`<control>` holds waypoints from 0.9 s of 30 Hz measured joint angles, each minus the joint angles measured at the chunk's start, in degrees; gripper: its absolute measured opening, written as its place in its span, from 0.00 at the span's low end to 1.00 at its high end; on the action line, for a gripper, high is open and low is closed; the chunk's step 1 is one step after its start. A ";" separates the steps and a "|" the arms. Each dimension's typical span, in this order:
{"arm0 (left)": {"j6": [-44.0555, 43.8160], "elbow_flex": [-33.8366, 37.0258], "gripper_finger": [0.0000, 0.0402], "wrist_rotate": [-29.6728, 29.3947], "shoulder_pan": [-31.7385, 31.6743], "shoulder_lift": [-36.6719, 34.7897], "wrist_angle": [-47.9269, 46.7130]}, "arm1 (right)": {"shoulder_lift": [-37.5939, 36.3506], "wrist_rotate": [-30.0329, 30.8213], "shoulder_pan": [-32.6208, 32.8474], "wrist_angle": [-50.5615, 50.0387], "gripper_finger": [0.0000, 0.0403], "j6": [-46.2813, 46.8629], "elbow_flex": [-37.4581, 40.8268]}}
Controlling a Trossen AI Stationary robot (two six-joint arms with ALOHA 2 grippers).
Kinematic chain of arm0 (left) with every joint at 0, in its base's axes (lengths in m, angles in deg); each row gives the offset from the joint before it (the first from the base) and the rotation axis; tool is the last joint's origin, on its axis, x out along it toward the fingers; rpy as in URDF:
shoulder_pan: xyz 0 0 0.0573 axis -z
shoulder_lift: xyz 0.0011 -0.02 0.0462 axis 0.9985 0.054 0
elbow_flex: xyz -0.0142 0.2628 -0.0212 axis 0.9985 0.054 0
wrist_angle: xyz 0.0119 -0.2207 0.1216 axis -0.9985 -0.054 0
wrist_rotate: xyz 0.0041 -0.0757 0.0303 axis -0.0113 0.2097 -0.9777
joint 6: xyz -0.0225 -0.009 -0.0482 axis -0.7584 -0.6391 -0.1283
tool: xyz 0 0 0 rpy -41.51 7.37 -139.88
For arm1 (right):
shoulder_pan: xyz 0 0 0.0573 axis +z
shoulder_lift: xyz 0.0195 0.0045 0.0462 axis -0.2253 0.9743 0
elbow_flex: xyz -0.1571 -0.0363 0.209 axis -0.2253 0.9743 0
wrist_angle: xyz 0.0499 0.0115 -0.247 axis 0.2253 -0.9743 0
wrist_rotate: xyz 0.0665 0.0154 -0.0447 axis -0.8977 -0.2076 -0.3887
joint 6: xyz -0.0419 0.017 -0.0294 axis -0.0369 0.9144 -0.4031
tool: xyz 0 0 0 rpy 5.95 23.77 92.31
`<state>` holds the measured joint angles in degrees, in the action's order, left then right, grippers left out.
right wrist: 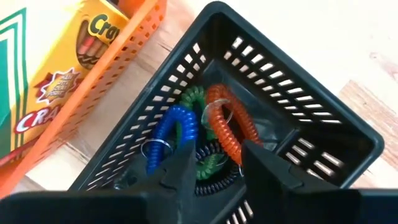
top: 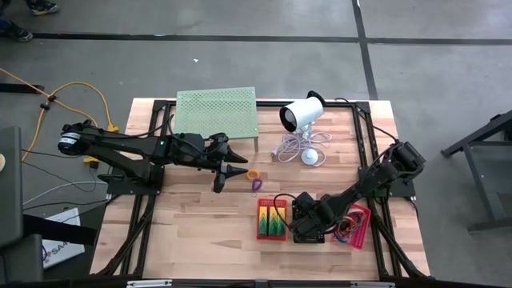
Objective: Pick & Place Office Desk Supplies
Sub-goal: Put the orange wrist coil into the black basket, then put the violet wrist coil into the black basket
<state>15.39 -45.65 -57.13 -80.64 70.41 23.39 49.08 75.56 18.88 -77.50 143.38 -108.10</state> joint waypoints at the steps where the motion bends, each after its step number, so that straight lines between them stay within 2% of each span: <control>1: 0.00 0.01 0.38 0.01 0.00 0.00 -0.01 | 0.00 0.00 0.00 0.00 0.30 0.00 0.00; 6: 0.00 0.00 0.38 0.02 0.00 0.00 -0.01 | 0.00 0.17 -0.02 0.02 0.31 0.00 0.00; 12: 0.00 0.01 0.38 0.02 0.00 0.00 0.00 | -2.37 3.40 -0.51 -0.52 0.31 -0.61 -0.01; 19: 0.00 0.00 0.38 0.00 0.01 0.00 -0.01 | -7.06 6.10 -2.98 -1.60 0.31 -5.68 -0.04; 27: 0.00 0.00 0.38 0.01 0.00 0.00 0.00 | -7.21 6.39 -5.59 -1.84 0.31 -11.54 -0.02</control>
<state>15.39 -45.65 -57.12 -80.63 70.41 23.39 41.87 81.95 13.29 -79.34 131.83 -108.12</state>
